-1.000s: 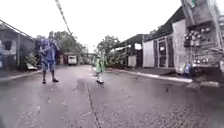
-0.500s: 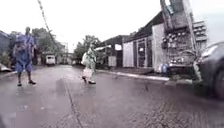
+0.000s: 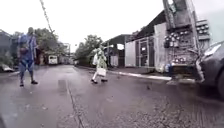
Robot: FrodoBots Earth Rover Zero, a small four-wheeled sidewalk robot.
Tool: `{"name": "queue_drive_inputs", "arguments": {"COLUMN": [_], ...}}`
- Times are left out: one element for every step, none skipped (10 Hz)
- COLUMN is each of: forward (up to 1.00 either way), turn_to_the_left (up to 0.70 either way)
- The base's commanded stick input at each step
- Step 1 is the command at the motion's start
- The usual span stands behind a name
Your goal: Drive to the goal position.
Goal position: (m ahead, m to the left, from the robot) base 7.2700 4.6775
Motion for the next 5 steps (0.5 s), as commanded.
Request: {"name": "queue_drive_inputs", "arguments": {"forward": [1.0, 1.0, 1.0, 1.0, 1.0], "turn_to_the_left": [0.27, 0.27, 0.27, 0.15, 0.0]}}
